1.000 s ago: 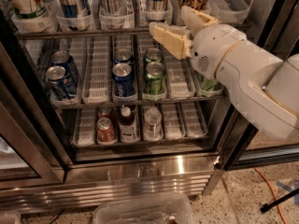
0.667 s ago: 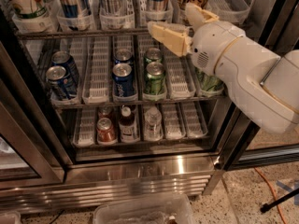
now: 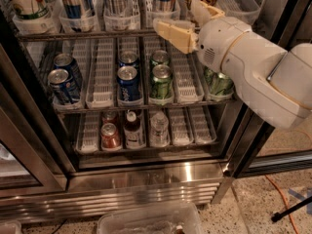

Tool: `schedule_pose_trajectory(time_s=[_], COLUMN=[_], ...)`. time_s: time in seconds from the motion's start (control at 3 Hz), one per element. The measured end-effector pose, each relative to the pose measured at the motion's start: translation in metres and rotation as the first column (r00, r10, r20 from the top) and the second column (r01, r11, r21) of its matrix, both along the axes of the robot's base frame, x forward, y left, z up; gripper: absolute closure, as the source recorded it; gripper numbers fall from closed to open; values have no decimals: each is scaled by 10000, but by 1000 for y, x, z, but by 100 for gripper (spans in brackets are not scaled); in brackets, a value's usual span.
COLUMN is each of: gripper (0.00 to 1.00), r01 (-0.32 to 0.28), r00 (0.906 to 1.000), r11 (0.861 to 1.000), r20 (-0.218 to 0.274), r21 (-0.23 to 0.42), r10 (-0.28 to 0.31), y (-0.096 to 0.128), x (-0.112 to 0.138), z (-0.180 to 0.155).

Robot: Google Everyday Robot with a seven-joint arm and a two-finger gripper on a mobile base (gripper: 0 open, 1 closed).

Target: Pick redbull can from top shelf of fridge

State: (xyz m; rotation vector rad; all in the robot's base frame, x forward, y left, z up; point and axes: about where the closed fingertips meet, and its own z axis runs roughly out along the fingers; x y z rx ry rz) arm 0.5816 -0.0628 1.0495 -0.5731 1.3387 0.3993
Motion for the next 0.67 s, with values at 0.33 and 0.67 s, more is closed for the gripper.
schedule_pose_trajectory(time_s=[0.33, 0.67], gripper=[32, 33], r01=[-86, -203], r00=[10000, 9998], r11=[9999, 9996], r20=[8, 44], r21=[-108, -215], r10=[86, 204], y=[2, 4], x=[9, 19], z=[2, 5])
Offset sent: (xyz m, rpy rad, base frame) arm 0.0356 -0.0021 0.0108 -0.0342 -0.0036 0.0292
